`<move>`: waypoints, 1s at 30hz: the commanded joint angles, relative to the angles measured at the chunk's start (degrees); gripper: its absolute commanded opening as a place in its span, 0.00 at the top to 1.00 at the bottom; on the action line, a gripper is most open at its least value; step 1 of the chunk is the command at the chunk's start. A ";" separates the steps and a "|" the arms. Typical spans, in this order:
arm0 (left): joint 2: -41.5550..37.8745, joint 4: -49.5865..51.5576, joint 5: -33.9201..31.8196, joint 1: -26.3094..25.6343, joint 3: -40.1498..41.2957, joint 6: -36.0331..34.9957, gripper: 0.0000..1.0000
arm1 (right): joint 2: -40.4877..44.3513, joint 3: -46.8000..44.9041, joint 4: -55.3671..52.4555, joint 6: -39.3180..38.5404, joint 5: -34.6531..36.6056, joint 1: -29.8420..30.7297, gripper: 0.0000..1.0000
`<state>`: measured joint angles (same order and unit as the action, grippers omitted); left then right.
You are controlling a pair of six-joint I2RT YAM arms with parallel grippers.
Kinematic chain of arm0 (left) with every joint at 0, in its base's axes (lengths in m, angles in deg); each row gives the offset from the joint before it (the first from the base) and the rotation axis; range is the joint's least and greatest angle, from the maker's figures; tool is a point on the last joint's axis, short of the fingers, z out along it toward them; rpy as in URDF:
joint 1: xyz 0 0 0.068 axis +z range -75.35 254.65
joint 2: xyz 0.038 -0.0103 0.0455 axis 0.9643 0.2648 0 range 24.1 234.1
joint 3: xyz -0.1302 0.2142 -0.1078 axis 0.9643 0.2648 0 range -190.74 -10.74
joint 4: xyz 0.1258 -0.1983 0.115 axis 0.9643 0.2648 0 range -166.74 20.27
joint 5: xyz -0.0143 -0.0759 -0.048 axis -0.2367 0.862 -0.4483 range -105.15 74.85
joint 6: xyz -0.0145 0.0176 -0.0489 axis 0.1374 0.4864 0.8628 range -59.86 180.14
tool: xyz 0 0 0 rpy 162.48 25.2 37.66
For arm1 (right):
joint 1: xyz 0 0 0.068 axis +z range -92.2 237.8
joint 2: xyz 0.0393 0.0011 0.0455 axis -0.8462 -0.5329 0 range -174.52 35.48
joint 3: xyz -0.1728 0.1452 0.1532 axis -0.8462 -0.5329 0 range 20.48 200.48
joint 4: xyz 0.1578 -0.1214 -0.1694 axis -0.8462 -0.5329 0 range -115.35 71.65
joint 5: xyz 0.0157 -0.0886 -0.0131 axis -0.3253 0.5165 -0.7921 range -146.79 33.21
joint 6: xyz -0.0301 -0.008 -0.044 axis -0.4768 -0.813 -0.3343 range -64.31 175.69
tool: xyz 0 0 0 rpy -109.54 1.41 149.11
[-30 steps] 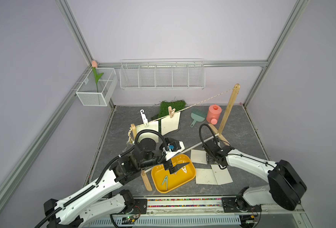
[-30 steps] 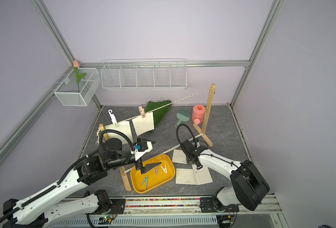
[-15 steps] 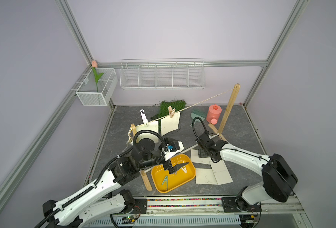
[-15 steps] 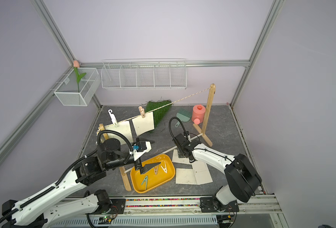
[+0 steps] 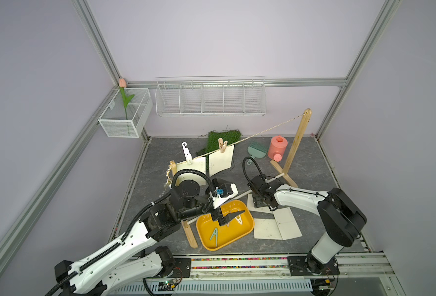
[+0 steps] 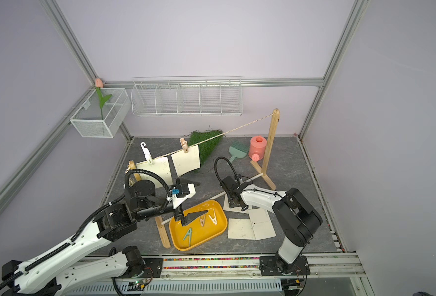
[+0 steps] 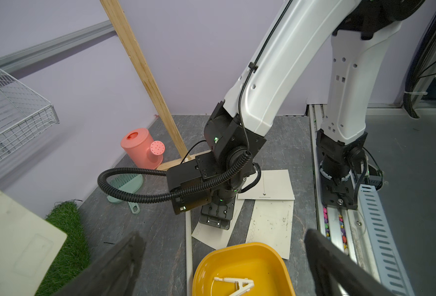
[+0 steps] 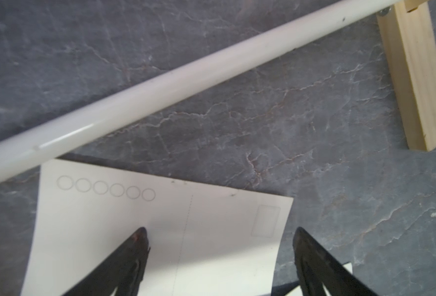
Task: Remove the postcards from the strings
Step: Move the postcard to the center of the board.
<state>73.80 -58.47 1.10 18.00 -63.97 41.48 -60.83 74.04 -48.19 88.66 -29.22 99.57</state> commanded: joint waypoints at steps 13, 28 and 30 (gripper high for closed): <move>-1.57 0.52 -0.31 -0.14 -1.70 -0.72 0.01 | 7.69 -10.21 -5.56 5.18 1.55 -0.73 0.11; -2.37 1.81 1.63 -0.13 -2.43 1.21 0.01 | 27.06 -11.18 -2.46 -4.19 -2.00 0.26 0.11; -2.23 3.43 3.06 -0.14 -3.48 1.60 0.00 | 32.15 -11.44 -0.78 -6.87 -4.70 0.66 0.11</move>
<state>72.16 -57.23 1.87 18.00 -64.63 41.99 -33.82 62.85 -51.56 86.83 -30.20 99.55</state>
